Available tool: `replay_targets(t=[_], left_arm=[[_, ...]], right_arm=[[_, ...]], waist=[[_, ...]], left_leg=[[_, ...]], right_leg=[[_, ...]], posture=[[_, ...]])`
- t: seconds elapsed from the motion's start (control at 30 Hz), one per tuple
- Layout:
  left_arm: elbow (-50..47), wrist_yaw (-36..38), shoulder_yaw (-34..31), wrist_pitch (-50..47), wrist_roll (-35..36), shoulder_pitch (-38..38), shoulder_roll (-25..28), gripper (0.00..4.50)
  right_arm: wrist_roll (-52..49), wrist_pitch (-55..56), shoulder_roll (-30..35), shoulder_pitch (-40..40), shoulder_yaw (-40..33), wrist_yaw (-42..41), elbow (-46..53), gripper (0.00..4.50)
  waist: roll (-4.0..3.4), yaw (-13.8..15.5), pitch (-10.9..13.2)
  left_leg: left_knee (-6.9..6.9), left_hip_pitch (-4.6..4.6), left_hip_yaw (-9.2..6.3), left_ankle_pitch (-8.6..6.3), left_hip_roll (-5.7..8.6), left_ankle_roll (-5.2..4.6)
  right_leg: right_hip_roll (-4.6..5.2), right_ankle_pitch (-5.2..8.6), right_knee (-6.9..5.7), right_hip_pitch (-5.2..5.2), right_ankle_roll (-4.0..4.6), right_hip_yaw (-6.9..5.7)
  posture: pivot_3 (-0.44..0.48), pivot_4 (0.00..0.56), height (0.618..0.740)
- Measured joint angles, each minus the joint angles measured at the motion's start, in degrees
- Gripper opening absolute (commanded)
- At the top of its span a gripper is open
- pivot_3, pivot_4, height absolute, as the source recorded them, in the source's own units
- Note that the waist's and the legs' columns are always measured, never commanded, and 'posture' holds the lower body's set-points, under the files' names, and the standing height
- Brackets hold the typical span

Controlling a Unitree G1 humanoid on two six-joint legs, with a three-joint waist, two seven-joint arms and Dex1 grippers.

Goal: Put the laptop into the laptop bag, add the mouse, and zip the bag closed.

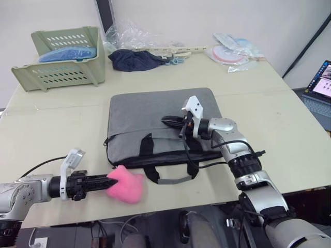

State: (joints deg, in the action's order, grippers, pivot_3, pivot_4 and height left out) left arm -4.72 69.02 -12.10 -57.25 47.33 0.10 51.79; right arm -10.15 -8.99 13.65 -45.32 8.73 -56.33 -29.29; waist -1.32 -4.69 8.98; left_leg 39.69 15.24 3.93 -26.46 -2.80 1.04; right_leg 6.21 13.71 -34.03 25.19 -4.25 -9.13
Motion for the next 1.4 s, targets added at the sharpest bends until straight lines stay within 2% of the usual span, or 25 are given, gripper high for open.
replay_targets(t=[0.37,0.57,1.4], left_arm=[[-4.58,-0.03,0.23,-1.44,1.17,2.70,-0.03,0.03],[-8.33,-1.39,1.52,-2.79,2.63,2.69,-2.14,0.03],[-8.76,-3.52,11.69,-2.80,2.61,-6.17,-10.27,0.03]], right_arm=[[0.03,-0.01,0.02,0.04,0.02,0.02,0.04,0.00],[0.03,-0.01,0.01,0.07,0.02,0.02,0.16,0.00],[0.04,-1.01,-0.01,0.21,-0.02,0.32,0.97,0.00]], waist=[[-0.01,0.02,0.01],[0.04,0.08,-0.03],[0.13,0.20,-0.09]], left_leg=[[0.00,0.00,-0.02,0.00,0.00,0.00],[0.00,-0.01,-0.06,0.00,0.00,0.00],[0.04,-0.01,-0.04,0.00,0.02,-0.01]], right_leg=[[0.00,0.00,0.01,0.00,0.00,0.01],[0.01,0.00,0.01,0.00,0.00,0.02],[0.00,0.00,0.03,-0.06,0.00,0.02]], posture=[[0.000,0.150,0.740],[0.000,0.150,0.740],[0.000,0.150,0.740]])
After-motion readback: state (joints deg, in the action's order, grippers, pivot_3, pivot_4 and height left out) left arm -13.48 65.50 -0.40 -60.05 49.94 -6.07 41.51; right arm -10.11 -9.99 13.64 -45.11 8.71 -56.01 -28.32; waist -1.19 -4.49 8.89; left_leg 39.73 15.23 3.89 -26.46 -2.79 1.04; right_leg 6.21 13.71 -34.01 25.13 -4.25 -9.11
